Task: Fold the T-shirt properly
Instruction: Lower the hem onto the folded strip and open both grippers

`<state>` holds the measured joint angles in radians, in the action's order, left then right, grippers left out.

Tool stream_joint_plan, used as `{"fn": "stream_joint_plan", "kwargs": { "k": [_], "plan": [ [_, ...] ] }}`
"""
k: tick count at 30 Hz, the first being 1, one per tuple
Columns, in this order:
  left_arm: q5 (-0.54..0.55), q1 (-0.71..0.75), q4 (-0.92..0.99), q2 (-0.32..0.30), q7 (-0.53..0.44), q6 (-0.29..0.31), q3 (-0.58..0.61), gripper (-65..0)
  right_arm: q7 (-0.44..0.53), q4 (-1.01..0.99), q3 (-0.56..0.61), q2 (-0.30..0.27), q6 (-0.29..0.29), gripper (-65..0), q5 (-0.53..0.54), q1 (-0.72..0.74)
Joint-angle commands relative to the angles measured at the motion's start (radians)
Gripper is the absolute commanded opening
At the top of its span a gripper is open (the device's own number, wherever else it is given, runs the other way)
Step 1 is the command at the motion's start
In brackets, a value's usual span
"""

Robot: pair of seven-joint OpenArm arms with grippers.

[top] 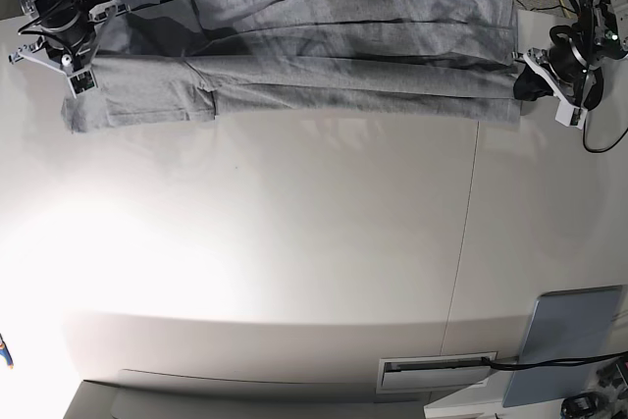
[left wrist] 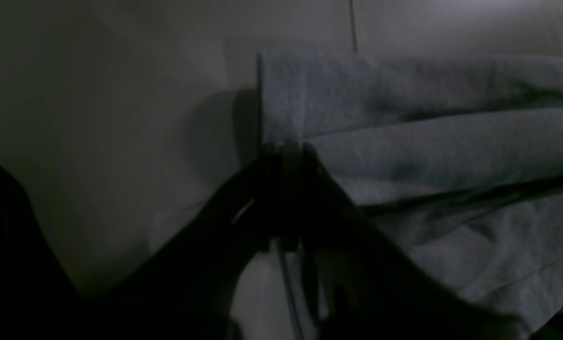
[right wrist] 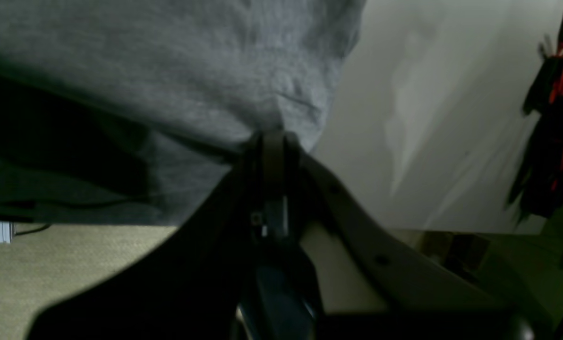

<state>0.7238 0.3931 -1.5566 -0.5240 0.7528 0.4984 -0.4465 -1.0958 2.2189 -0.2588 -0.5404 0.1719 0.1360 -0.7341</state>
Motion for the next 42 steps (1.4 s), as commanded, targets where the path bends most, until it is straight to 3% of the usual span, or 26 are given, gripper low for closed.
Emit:
{"fn": "stream_joint_plan", "kwargs": {
  "k": [1,14,19,22,24,27,38,42],
  "plan": [
    [0.010,-0.002,-0.015,-0.023,-0.012,0.001,-0.010,-65.0,-0.006,0.016,-0.011,-0.016,-0.013,-65.0,-0.016,-0.003],
    [0.010,-0.002,-0.015,-0.025,0.016,0.001,-0.010,-65.0,-0.051,0.016,-0.011,0.047,-0.012,-65.0,-0.021,-0.003],
    [0.010,-0.002,-0.016,-0.025,0.042,0.001,-0.010,-65.0,-0.055,0.016,-0.011,0.048,-0.010,-65.0,-0.105,-0.003],
    [0.010,-0.002,-0.017,-0.025,0.063,0.001,-0.010,-65.0,-0.053,0.016,-0.011,0.048,0.067,-65.0,-0.141,-0.003],
    [0.010,-0.003,-0.029,-0.026,0.095,0.002,-0.010,-65.0,-0.052,0.016,-0.011,0.048,0.116,-58.8,-0.153,-0.003],
    [0.015,-0.002,-0.075,-0.025,0.167,0.032,-0.020,-65.0,-0.038,0.016,-0.011,0.048,0.128,-49.3,-0.156,-0.002],
    [0.188,-0.002,-0.250,-0.025,0.447,0.050,-0.185,-65.0,-0.002,0.016,-0.011,0.047,0.123,-49.0,-0.156,0.000],
    [0.197,0.035,-0.250,-0.021,0.452,0.050,-0.185,-65.0,-0.002,0.016,-0.011,0.047,0.122,-49.0,-0.156,0.000]
  ]
}}
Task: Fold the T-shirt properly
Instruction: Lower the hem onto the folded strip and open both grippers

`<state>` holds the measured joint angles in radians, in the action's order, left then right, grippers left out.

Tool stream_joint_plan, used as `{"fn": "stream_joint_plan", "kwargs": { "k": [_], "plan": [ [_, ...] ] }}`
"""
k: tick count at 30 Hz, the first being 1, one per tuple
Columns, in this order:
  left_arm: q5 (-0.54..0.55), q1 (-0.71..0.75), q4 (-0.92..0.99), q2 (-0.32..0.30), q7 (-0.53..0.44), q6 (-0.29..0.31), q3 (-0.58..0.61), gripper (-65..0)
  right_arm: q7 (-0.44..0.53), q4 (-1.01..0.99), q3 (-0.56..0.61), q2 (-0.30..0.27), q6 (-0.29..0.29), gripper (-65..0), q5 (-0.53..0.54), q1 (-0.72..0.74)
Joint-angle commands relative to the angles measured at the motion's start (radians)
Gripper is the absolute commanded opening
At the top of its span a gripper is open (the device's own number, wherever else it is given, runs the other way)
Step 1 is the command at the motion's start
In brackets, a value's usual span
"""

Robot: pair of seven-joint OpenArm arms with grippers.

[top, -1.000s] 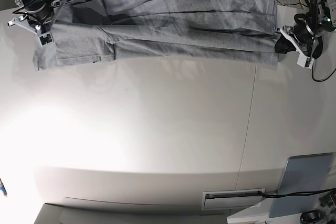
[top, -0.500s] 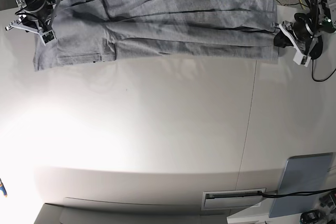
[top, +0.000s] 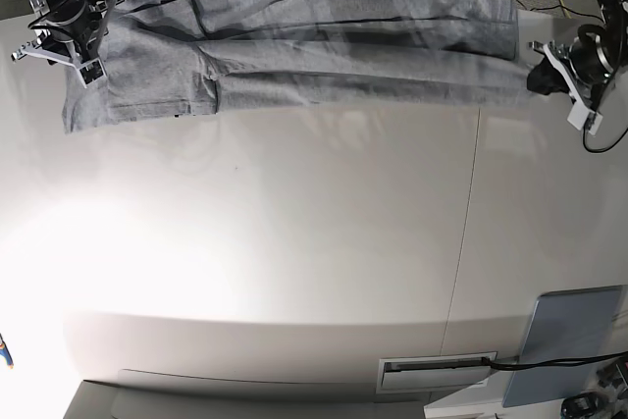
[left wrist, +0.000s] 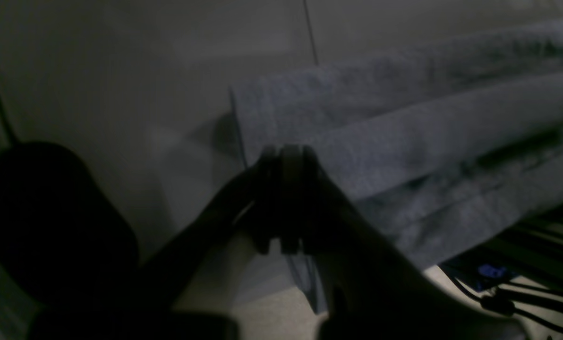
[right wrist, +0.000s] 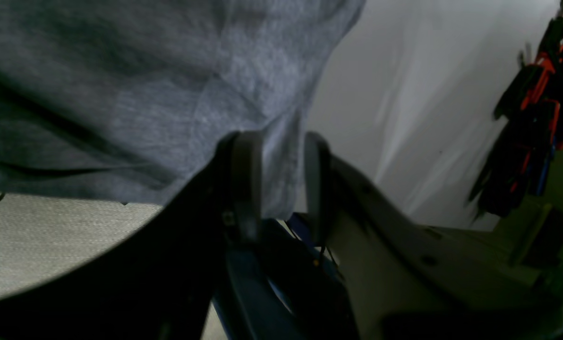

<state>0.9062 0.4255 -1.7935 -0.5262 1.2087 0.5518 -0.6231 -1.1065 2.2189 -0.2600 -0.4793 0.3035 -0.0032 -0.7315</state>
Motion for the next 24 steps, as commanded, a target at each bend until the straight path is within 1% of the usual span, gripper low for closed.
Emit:
{"fn": "stream_joint_plan", "kwargs": {
  "k": [1,5,10,13,14,15,16,18,20,23,24],
  "plan": [
    [0.014,0.016,-0.011,-0.017,-0.011,-0.003,-0.008,-65.0,0.010,0.016,-0.010,-0.014,-0.009,-49.0,-0.016,-0.002],
    [0.006,0.079,-0.002,-0.017,-0.085,-0.003,-0.008,-65.0,0.014,0.016,-0.010,-0.014,-0.009,-49.0,-0.016,-0.002],
    [-0.063,0.118,0.026,-0.017,-0.192,-0.004,-0.008,-64.6,0.016,0.016,-0.010,-0.014,-0.009,-49.0,-0.016,0.000],
    [-0.065,0.121,0.075,-0.016,-0.255,-0.004,-0.008,-47.5,0.019,0.016,-0.010,-0.014,-0.009,-49.0,-0.016,0.000],
    [-0.064,0.121,0.092,-0.016,-0.271,-0.004,-0.008,-42.4,0.019,0.016,-0.010,-0.014,-0.009,-49.0,-0.016,0.001],
    [-0.064,0.121,0.109,-0.016,-0.284,-0.004,-0.008,-38.9,0.019,0.016,-0.010,-0.014,-0.009,-49.0,-0.016,0.000],
    [-0.064,0.121,0.126,-0.016,-0.294,-0.004,-0.008,-37.4,0.019,0.016,-0.010,-0.014,-0.009,-49.0,-0.016,0.000],
    [-0.064,0.121,0.159,-0.016,-0.303,-0.003,-0.008,-37.5,0.019,0.016,-0.010,-0.014,-0.009,-49.0,-0.016,0.000],
    [-0.035,0.121,0.195,-0.017,-0.312,0.002,-0.008,-37.5,0.027,0.016,-0.010,-0.014,-0.009,-49.0,-0.016,0.001],
    [0.043,0.120,0.250,-0.017,-0.320,0.054,-0.008,-37.5,0.040,0.016,-0.010,-0.014,-0.009,-49.0,-0.016,0.001],
    [0.062,0.120,0.269,-0.017,-0.330,0.053,-0.008,-37.5,0.045,0.016,-0.010,-0.014,-0.009,-49.0,-0.016,0.001]
  ]
}}
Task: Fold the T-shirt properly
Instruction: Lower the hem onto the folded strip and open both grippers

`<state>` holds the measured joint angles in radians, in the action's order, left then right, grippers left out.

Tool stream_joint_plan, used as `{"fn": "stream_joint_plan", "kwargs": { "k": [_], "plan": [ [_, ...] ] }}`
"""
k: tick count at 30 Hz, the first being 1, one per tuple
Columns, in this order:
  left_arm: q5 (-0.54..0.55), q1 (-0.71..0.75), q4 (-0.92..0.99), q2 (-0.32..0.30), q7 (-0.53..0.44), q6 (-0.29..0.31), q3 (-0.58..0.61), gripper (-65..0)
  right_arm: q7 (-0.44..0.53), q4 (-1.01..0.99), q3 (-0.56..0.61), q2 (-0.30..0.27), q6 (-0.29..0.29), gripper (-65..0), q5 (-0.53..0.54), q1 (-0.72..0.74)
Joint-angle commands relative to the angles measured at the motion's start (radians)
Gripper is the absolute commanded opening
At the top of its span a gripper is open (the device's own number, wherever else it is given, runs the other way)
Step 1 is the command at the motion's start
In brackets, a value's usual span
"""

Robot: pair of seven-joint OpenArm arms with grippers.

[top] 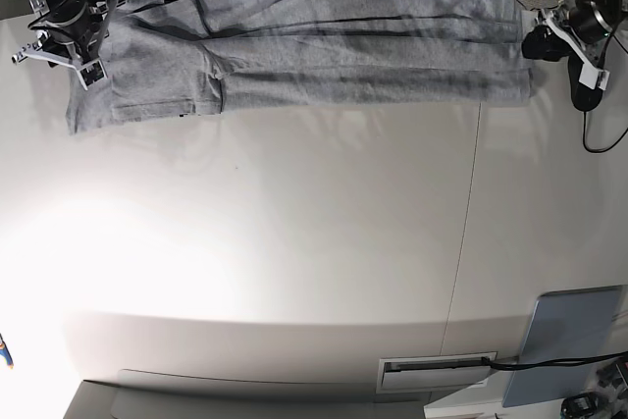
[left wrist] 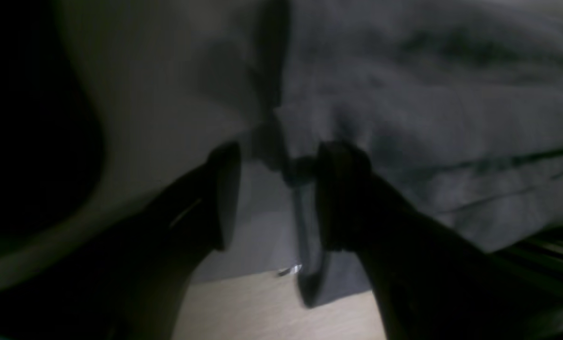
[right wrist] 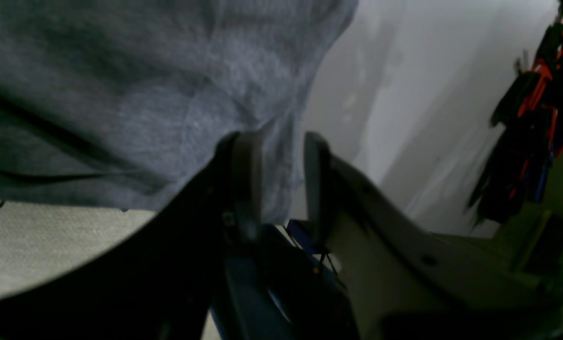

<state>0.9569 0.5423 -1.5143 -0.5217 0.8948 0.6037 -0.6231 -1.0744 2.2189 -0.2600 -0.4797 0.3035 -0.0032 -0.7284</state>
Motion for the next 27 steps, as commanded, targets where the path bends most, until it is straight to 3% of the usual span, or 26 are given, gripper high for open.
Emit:
{"fn": "stream_joint_plan", "kwargs": {
  "k": [1,6,11,14,27],
  "plan": [
    [0.023,0.003,0.008,-0.021,-0.032,0.000,-0.008,-37.5,0.017,0.016,-0.010,-0.013,-0.009,-49.0,-0.016,-0.002],
    [0.093,0.003,0.090,-0.021,-0.046,0.030,-0.008,-37.5,0.022,0.016,-0.010,-0.013,-0.009,-49.0,-0.016,-0.003],
    [0.262,0.000,0.142,-0.021,0.011,0.092,-0.008,-37.5,0.037,0.016,-0.010,-0.013,-0.009,-49.0,-0.016,-0.002],
    [0.327,-0.024,0.163,-0.021,0.070,0.094,-0.008,-37.5,0.039,0.016,-0.010,-0.013,-0.009,-49.0,-0.016,-0.003],
    [0.339,-0.080,0.192,0.035,0.241,0.094,-0.008,-37.5,0.039,0.016,-0.010,-0.014,-0.009,-49.0,-0.016,-0.003]
  ]
}}
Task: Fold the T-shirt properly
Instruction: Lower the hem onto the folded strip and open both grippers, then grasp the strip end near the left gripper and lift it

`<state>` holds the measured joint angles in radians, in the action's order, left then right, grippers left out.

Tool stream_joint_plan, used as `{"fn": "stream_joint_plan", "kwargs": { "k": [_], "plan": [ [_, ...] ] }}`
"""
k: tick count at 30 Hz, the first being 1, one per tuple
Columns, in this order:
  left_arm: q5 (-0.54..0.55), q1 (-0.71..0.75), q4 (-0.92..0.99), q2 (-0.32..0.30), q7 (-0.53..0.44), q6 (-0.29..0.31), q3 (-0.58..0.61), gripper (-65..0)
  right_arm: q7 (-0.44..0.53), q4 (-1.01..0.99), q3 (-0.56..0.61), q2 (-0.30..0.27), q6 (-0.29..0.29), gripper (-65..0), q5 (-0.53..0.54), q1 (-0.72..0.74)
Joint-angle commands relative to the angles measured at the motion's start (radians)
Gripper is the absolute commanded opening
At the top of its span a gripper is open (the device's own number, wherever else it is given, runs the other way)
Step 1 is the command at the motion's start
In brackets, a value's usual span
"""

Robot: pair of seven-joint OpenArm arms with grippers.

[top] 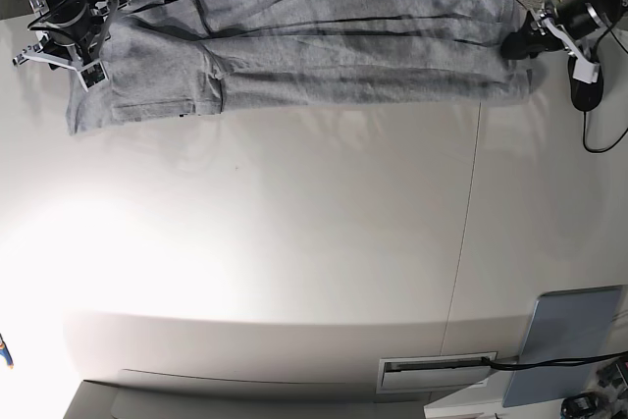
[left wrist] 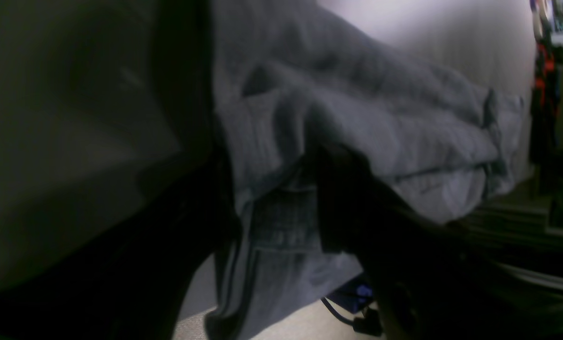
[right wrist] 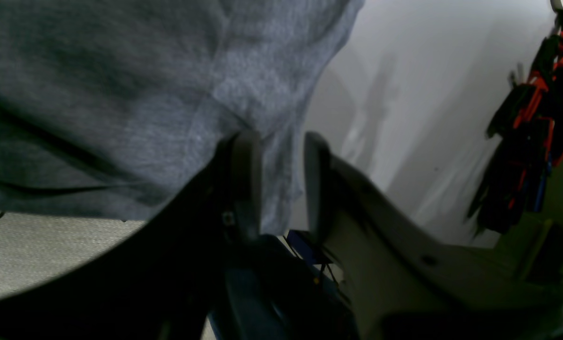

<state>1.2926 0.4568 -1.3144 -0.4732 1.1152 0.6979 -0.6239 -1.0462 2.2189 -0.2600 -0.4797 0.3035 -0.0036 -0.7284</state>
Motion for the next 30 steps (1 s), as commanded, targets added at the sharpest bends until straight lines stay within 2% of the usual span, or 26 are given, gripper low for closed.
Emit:
{"fn": "stream_joint_plan", "kwargs": {
  "k": [1,5,10,13,16,23,27,30],
  "plan": [
    [0.005,0.006,-0.009,-0.008,0.022,0.000,-0.007,-37.5,0.011,0.016,-0.010,-0.014,-0.009,-49.0,-0.016,-0.002],
    [0.051,0.006,-0.009,-0.003,0.023,0.000,-0.007,-37.5,0.011,0.016,-0.010,-0.014,-0.009,-49.0,-0.016,-0.002],
    [0.052,0.006,-0.009,-0.016,0.005,0.000,-0.007,-37.5,0.010,0.016,-0.010,-0.014,-0.009,-49.0,-0.016,-0.003],
    [-0.004,0.006,-0.009,-0.055,-0.083,0.000,-0.008,-37.5,0.010,0.016,-0.010,-0.014,-0.009,-49.0,-0.016,-0.003],
    [-0.070,0.006,-0.010,-0.088,-0.121,0.000,-0.008,-37.5,0.010,0.016,-0.010,-0.014,-0.009,-49.0,-0.016,-0.003],
    [-0.071,0.006,-0.019,-0.093,-0.118,0.000,-0.008,-37.5,0.010,0.016,-0.010,-0.014,-0.009,-49.0,-0.016,-0.003],
    [-0.158,0.006,-0.019,-0.091,-0.120,0.000,-0.008,-37.5,0.009,0.016,-0.010,-0.014,-0.009,-49.0,-0.016,-0.003],
    [-0.133,0.014,-0.019,-0.084,-0.090,0.000,-0.008,-37.4,0.009,0.016,-0.010,-0.014,-0.009,-49.0,-0.016,-0.003]
  ]
}}
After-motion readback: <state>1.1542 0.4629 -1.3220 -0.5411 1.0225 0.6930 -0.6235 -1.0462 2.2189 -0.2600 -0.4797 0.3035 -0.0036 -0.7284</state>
